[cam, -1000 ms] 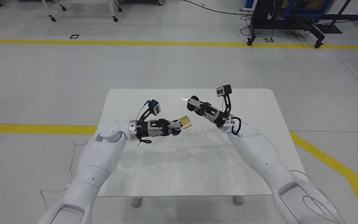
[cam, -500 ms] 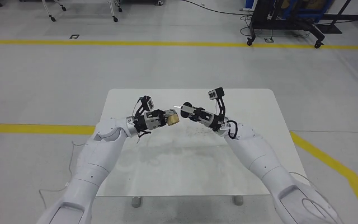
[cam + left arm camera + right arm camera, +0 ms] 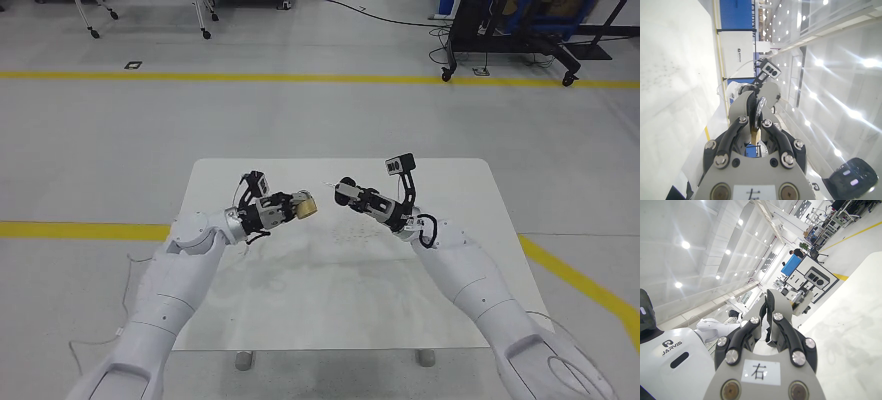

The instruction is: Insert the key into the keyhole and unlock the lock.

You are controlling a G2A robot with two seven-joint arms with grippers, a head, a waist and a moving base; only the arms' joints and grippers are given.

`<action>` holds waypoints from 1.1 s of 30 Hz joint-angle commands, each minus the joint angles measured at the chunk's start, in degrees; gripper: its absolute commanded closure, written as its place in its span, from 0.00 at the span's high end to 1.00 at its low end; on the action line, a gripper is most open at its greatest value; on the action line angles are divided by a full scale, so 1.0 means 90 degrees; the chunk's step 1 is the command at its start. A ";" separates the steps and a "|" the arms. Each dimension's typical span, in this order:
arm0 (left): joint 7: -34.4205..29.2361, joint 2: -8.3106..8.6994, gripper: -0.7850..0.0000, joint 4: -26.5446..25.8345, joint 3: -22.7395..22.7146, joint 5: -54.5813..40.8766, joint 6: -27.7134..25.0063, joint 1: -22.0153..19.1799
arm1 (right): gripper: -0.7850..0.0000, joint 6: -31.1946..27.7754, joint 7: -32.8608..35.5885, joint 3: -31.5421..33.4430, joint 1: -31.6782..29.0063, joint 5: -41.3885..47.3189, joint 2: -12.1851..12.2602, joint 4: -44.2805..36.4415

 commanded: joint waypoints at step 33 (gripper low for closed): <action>0.0422 -0.0082 0.00 0.0204 0.0277 -0.0898 0.3890 -0.0556 | 0.00 -0.0947 -0.0947 0.0443 0.0092 -0.6994 0.0824 -0.2656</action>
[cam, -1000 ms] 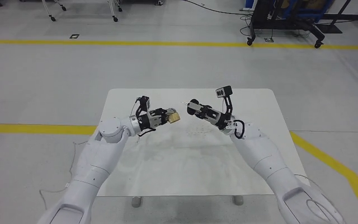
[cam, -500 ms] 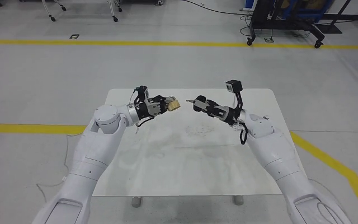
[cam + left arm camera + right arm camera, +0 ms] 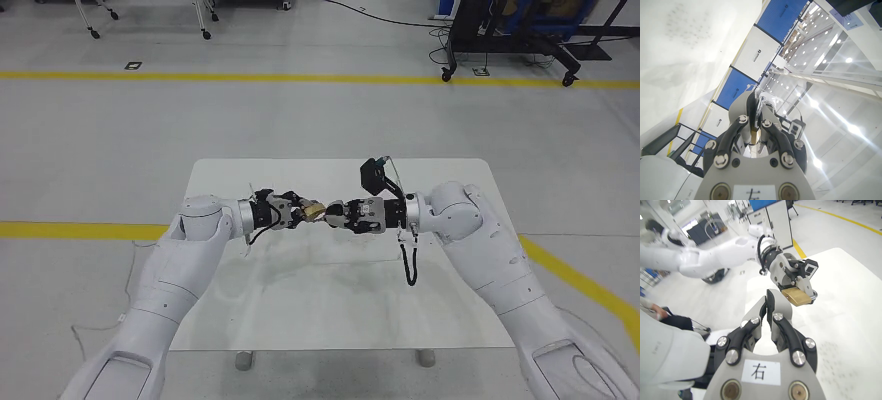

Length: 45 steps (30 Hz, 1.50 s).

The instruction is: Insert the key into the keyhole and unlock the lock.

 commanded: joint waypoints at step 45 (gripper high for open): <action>0.0712 -0.0232 0.00 0.0558 0.0632 -0.0865 0.0961 -0.0386 | 0.00 0.0689 -0.0949 -0.0343 -0.0458 -0.6218 0.0395 -0.2808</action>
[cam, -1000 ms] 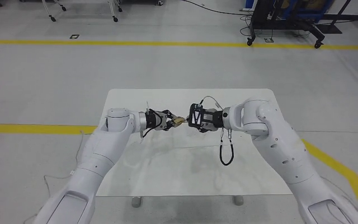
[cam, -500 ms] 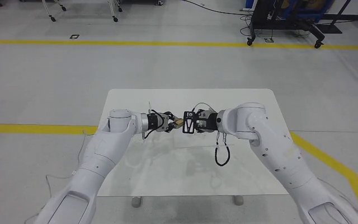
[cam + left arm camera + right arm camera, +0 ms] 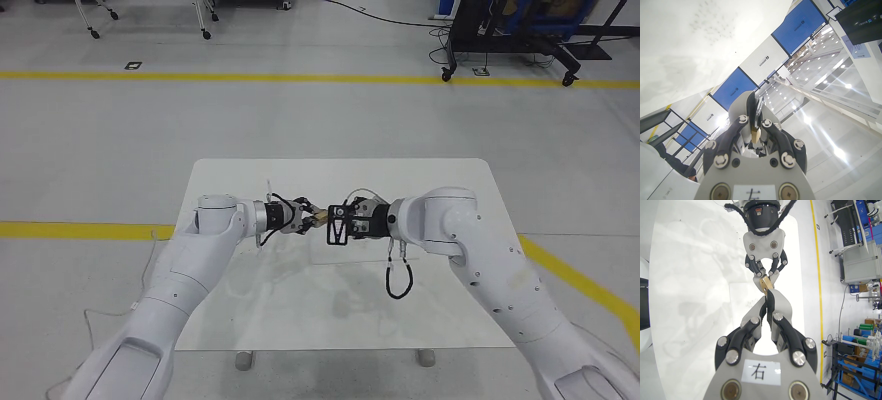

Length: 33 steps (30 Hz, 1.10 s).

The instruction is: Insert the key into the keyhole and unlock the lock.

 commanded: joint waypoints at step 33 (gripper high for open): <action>0.0500 0.0038 0.00 -0.0288 0.0045 0.0158 0.0100 -0.0094 | 0.00 0.0401 0.0833 -0.0579 0.0234 -0.1068 -0.0049 -0.0347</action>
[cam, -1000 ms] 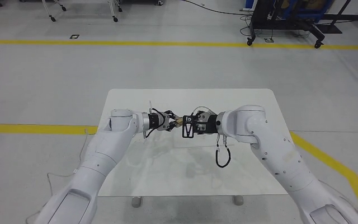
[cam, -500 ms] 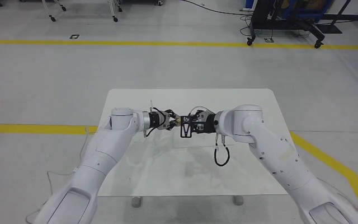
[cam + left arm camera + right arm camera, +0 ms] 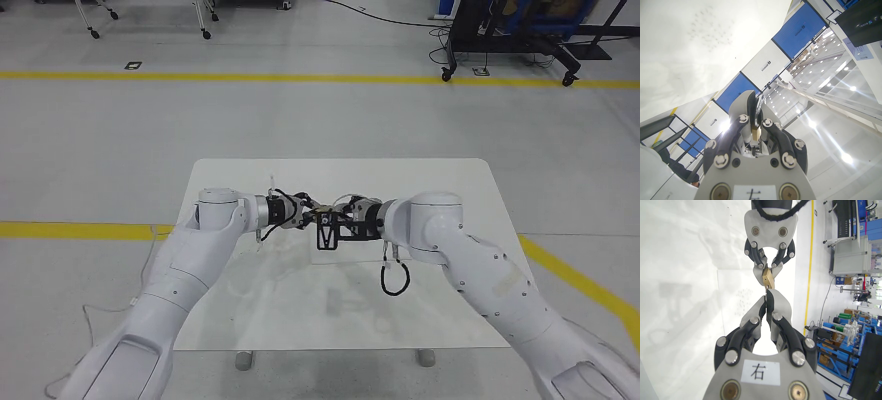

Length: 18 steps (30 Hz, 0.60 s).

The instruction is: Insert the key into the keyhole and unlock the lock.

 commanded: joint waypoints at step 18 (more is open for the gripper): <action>0.0372 0.0035 0.00 -0.0376 -0.0093 -0.0130 0.0201 0.0138 | 0.00 0.0213 0.0443 -0.0154 0.0070 -0.0154 -0.0070 -0.0126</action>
